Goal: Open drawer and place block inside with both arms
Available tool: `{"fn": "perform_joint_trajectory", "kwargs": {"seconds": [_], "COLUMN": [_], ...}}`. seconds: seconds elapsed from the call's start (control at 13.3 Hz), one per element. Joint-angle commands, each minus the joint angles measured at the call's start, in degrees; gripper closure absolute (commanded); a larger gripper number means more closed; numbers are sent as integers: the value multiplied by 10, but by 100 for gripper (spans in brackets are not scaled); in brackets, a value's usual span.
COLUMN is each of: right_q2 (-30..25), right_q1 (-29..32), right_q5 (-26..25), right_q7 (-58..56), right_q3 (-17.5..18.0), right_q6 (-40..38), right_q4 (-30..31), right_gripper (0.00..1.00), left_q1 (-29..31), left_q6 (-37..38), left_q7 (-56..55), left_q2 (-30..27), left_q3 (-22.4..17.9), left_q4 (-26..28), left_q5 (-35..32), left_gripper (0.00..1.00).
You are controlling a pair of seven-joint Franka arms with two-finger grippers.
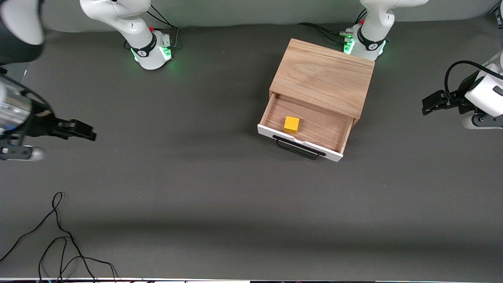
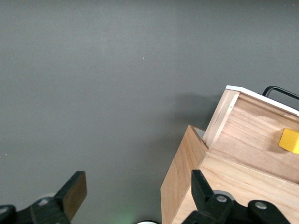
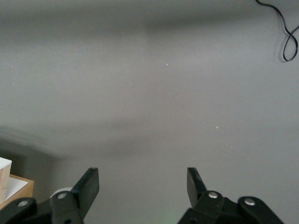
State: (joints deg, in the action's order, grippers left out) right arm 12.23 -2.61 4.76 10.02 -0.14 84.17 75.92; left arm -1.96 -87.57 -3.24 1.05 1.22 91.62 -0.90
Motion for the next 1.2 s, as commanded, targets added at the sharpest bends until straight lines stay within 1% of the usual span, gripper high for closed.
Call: {"fn": "perform_joint_trajectory", "kwargs": {"seconds": [0.0, 0.07, 0.15, 0.3, 0.38, 0.53, 0.67, 0.75, 0.82, 1.12], "right_q2": [-30, -43, -61, -121, -143, -162, -167, -160, -152, -149], "right_q1": [52, 52, 51, 52, 53, 50, 41, 40, 40, 42], "right_q5": [7, 4, 3, 3, 3, 3, -7, -12, -12, -13], "right_q7": [-11, -11, -13, -44, -54, -61, -61, -60, -61, -62], "right_q3": [48, 48, 47, 46, 46, 45, 44, 44, 43, 43], "right_q6": [5, 10, 27, 99, 122, 138, 148, 147, 144, 141], "right_q4": [34, 45, 70, 165, 199, 232, 245, 242, 238, 235], "right_gripper": [14, 13, 13, 13, 13, 11, 6, 2, 1, 1], "left_q1": [-5, -6, -6, -6, -6, -6, -6, -6, -7, -6], "left_q6": [2, -4, -8, -8, -8, -8, -8, -8, -8, -8], "left_q7": [-2, -2, -1, 9, 17, 17, 17, 17, 16, 16], "left_q2": [4, 5, 4, 5, 4, 5, 5, 5, 5, 6], "left_q3": [-2, -2, -2, -2, -2, -2, -2, -2, -2, -2], "left_q4": [-9, -7, -7, -7, -7, -6, -7, -6, -7, -6], "left_q5": [0, 1, 5, 10, 10, 10, 10, 10, 10, 8], "left_gripper": [0, 0, 0, 0, 0, 0, 0, 0, 0, 0]}}
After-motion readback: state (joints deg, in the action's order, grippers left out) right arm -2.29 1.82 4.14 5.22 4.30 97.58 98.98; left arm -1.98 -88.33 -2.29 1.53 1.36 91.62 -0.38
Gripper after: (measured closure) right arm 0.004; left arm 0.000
